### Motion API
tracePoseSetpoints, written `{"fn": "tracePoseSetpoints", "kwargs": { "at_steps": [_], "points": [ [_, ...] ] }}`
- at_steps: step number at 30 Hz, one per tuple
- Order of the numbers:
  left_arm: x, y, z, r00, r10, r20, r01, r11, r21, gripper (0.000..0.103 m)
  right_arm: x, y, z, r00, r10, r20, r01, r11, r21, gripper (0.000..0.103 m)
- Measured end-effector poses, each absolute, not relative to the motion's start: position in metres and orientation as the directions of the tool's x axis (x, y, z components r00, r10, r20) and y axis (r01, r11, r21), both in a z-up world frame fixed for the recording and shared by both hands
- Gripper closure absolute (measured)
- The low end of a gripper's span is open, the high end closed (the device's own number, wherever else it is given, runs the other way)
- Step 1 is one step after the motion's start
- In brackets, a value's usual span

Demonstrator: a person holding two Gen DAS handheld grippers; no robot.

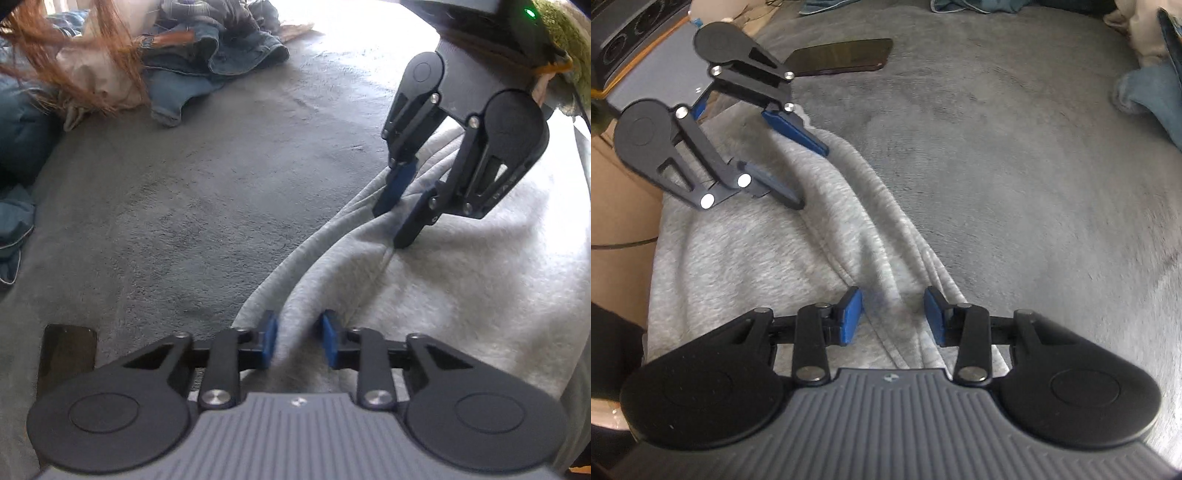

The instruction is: Fold clothes

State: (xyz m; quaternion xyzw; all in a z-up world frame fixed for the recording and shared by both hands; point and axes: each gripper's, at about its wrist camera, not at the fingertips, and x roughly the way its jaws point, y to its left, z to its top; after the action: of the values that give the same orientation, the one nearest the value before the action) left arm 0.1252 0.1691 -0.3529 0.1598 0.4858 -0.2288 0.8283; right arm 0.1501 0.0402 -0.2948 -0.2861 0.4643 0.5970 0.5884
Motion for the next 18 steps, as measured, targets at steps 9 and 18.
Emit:
{"fn": "tracePoseSetpoints", "kwargs": {
  "at_steps": [9,18],
  "points": [
    [0.127,0.175,-0.342,0.509,-0.216,-0.833,0.497,0.864,0.08,0.096,0.132,0.04,-0.269,-0.041,0.446,-0.894,-0.989,0.112,0.101,0.096],
    [0.135,0.172,-0.37,0.475,-0.137,-0.87,0.456,0.883,0.11,0.091,0.138,0.043,-0.282,0.005,0.433,-0.901,-0.988,0.141,0.062,0.096]
  ]
}}
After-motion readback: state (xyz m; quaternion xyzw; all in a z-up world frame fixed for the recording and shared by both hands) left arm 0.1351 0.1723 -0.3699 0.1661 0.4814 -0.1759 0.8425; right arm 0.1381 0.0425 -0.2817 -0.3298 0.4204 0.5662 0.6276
